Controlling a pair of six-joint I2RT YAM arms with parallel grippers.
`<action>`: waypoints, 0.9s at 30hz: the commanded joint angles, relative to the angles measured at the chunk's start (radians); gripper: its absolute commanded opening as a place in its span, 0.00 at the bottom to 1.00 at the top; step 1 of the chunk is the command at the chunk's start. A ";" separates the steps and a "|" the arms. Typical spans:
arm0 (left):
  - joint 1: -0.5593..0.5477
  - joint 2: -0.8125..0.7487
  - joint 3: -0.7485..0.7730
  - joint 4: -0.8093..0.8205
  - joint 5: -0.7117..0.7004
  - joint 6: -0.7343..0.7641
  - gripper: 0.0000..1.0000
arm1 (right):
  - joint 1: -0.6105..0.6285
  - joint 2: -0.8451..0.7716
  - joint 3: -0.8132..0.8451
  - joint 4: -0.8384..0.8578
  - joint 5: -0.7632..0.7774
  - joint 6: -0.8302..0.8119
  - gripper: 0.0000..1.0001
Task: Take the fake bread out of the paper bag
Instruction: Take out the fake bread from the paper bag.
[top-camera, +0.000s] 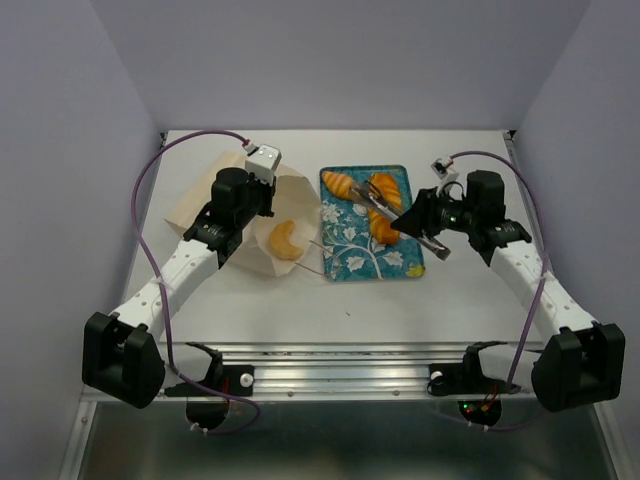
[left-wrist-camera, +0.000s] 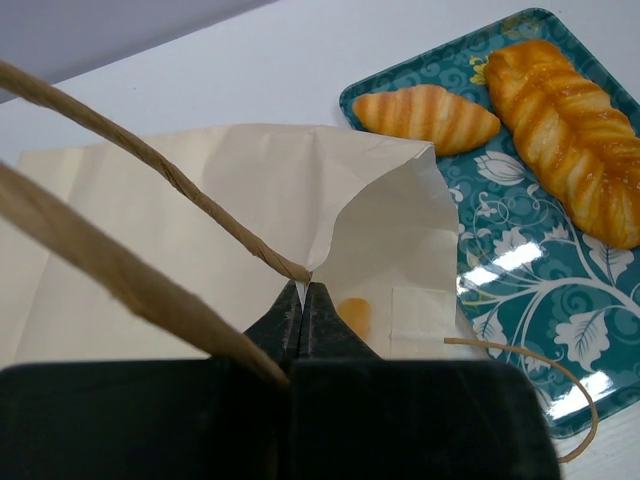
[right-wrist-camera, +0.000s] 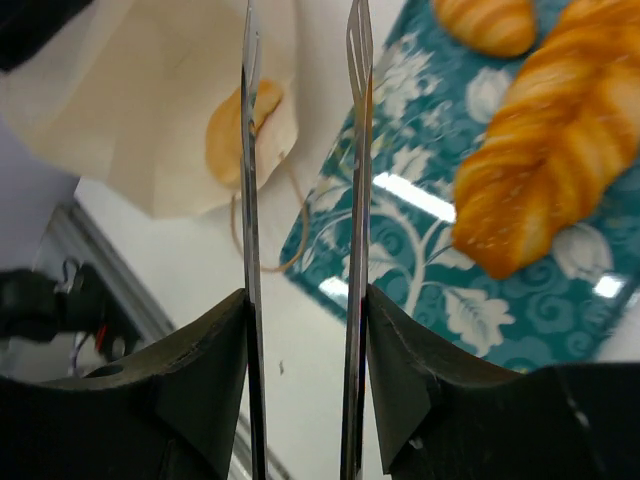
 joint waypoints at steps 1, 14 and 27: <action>-0.004 -0.014 -0.003 0.072 0.010 -0.002 0.00 | 0.120 -0.005 0.020 -0.078 -0.179 -0.130 0.52; -0.004 -0.021 0.003 0.056 0.020 -0.001 0.00 | 0.501 0.152 0.147 -0.135 0.337 -0.409 0.53; -0.004 -0.015 -0.011 0.052 0.022 -0.005 0.00 | 0.646 0.297 0.282 -0.216 0.486 -0.641 0.55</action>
